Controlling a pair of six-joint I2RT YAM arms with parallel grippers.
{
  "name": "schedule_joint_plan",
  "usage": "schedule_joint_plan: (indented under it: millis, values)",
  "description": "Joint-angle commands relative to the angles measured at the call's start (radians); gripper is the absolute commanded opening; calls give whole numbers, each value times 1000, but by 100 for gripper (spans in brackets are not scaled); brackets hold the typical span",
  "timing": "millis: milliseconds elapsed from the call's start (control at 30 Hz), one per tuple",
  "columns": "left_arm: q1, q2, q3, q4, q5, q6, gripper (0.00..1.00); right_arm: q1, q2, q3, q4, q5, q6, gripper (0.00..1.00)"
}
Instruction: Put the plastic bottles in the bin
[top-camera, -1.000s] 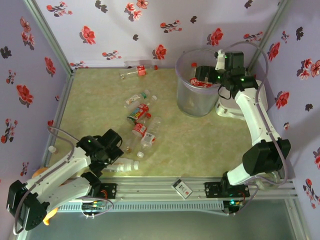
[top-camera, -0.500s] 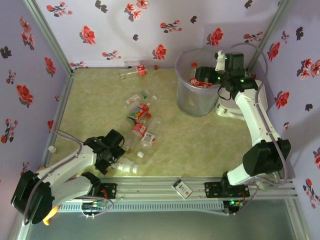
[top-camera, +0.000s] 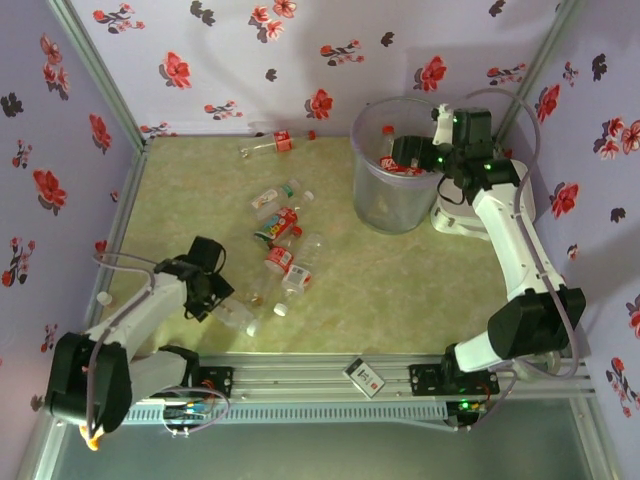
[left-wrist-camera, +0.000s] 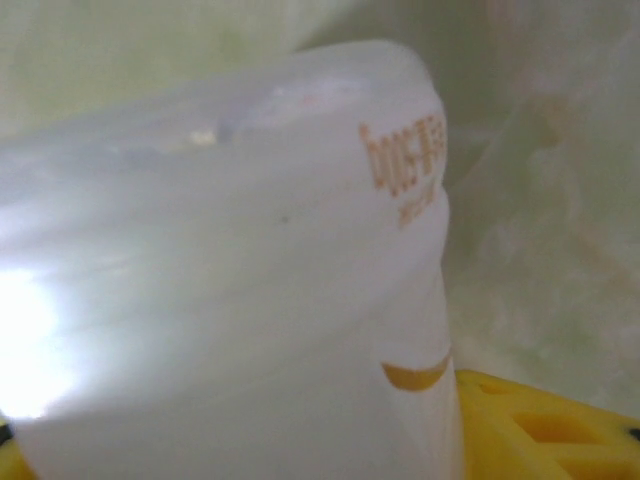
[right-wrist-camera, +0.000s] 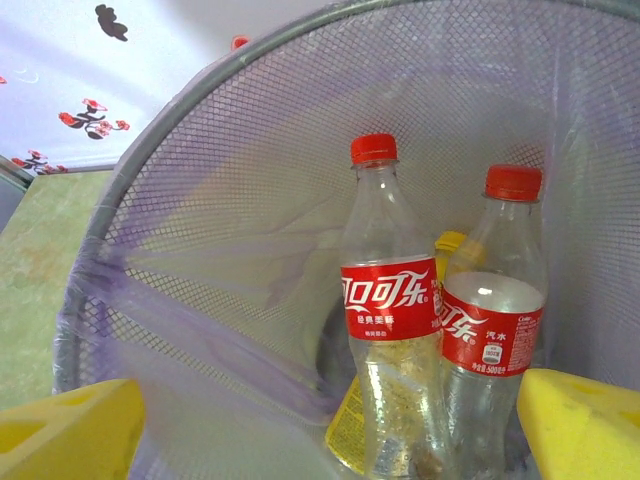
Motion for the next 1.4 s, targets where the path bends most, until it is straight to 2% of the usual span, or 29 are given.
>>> schedule_joint_plan:
  millis: [0, 67, 100, 200, 233, 267, 433, 700, 800, 967, 1067, 1367]
  values:
    - [44, 113, 98, 52, -9, 279, 56, -7, -34, -20, 8, -18, 13, 96]
    - [55, 196, 154, 67, -8, 340, 56, -7, -39, -22, 7, -18, 14, 96]
    - [54, 225, 174, 68, -6, 362, 61, -7, -40, -22, 3, -17, 13, 97]
    - [55, 262, 231, 31, -5, 391, 94, -7, -48, -21, -10, -7, 4, 96]
    - [53, 256, 244, 10, -5, 390, 100, -8, -51, -22, -14, -1, 1, 96]
    - [54, 243, 252, -18, -5, 379, 100, -7, -54, -22, -16, 3, -1, 96]
    - [26, 121, 177, -74, 25, 271, 100, -7, -47, -23, -6, 3, 2, 96]
    - [-127, -47, -27, -82, 43, 52, 100, -7, -12, 5, -4, -8, 3, 96]
    - [-130, -66, -90, -13, 44, 35, 100, -7, -6, 4, 4, -9, 8, 96]
    - [-123, 13, -53, -1, 5, 88, 98, -6, -9, 7, -6, -21, 12, 96]
    - [-108, 49, -36, 24, -7, 127, 93, -7, -23, 2, -18, -8, 5, 96]
    - [-89, 119, 1, 74, -24, 204, 62, -2, -48, -6, -47, 3, 17, 96]
